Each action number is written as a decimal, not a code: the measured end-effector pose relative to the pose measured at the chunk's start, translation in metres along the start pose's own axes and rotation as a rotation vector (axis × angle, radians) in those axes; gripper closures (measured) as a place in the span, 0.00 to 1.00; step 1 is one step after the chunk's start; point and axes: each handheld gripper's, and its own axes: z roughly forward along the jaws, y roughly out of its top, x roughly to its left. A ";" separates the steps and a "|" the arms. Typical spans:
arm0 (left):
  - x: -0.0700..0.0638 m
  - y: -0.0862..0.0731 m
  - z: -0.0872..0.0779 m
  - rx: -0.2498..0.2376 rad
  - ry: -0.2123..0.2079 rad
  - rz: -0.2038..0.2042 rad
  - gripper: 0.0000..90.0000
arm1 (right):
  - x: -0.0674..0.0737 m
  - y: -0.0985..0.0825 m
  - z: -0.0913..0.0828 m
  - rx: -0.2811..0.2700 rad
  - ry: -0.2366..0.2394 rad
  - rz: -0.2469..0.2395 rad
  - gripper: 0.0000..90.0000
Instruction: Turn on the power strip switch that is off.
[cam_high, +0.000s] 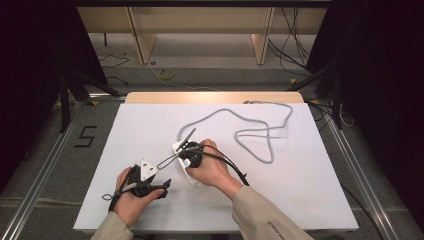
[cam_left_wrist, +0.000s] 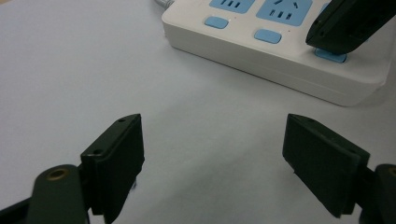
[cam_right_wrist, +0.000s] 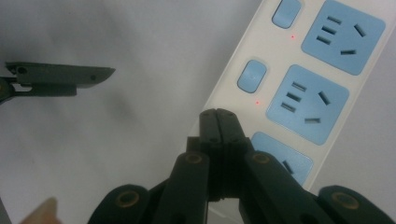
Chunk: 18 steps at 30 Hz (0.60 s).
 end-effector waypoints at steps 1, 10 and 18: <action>0.000 0.000 0.000 0.000 0.000 -0.001 0.23 | 0.000 -0.001 0.000 -0.004 0.006 0.005 1.00; 0.000 0.000 0.001 0.002 -0.002 -0.003 0.23 | -0.005 -0.006 -0.008 -0.033 0.009 0.012 0.99; -0.001 0.000 0.001 0.000 -0.002 -0.003 0.22 | -0.011 -0.017 -0.017 -0.071 0.028 0.030 0.95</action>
